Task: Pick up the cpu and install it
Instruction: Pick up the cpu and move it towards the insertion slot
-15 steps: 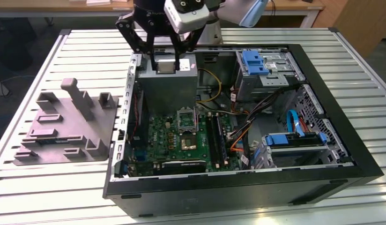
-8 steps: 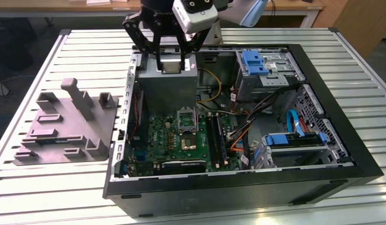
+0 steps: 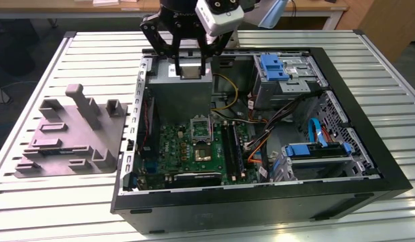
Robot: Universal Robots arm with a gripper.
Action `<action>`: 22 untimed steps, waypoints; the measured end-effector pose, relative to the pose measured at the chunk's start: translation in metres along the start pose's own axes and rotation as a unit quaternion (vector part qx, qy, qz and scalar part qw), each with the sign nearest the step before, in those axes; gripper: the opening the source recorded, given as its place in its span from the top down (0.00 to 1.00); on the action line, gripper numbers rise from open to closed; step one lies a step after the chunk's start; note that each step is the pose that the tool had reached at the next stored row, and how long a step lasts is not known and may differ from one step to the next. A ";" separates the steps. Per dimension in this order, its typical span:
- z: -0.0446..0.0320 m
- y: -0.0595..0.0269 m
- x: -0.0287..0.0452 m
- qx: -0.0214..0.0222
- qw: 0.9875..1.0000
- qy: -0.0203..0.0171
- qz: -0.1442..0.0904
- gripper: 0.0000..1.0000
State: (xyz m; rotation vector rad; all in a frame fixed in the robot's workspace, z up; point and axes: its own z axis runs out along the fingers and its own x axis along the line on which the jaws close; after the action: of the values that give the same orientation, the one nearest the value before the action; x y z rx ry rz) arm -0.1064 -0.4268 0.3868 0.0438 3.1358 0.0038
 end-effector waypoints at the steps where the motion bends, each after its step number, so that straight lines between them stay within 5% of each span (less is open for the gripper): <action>1: 0.0000 0.0001 -0.0015 0.000 1.000 0.000 0.000 0.53; 11: 0.0001 0.0005 -0.0181 0.000 1.000 0.000 0.000 0.53; 22: 0.0005 -0.0061 -0.0189 0.000 1.000 0.000 0.000 0.53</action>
State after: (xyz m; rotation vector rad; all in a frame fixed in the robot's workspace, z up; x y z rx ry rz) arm -0.0877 -0.4334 0.3864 0.0437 3.1358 0.0027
